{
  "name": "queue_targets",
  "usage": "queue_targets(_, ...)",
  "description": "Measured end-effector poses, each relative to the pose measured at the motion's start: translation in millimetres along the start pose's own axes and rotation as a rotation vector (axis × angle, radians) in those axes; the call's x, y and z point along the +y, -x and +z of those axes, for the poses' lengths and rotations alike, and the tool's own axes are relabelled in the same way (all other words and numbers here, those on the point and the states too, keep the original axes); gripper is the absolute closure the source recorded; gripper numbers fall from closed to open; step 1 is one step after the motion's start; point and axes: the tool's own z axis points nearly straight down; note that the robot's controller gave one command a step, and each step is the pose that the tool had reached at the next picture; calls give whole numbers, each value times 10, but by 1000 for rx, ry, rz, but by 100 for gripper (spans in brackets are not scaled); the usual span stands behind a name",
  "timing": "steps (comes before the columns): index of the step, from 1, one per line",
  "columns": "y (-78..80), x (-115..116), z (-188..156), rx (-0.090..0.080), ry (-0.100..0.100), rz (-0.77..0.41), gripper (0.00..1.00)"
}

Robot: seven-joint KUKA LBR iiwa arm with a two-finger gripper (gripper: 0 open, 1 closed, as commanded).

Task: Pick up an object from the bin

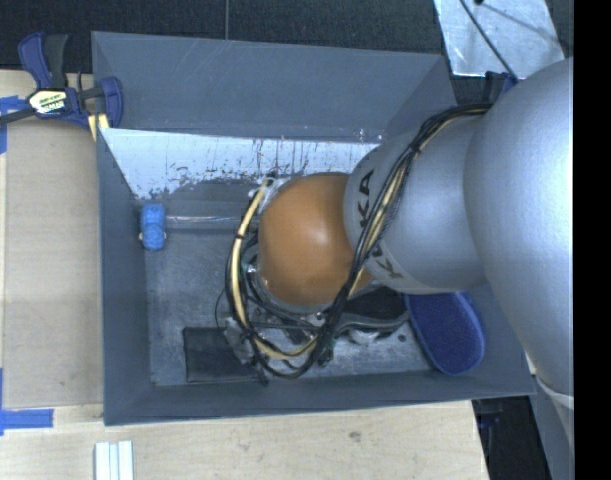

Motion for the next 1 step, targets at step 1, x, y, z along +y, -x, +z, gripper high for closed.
queue_targets(1, 0, -1, 0, 0, 0, 1, 0)
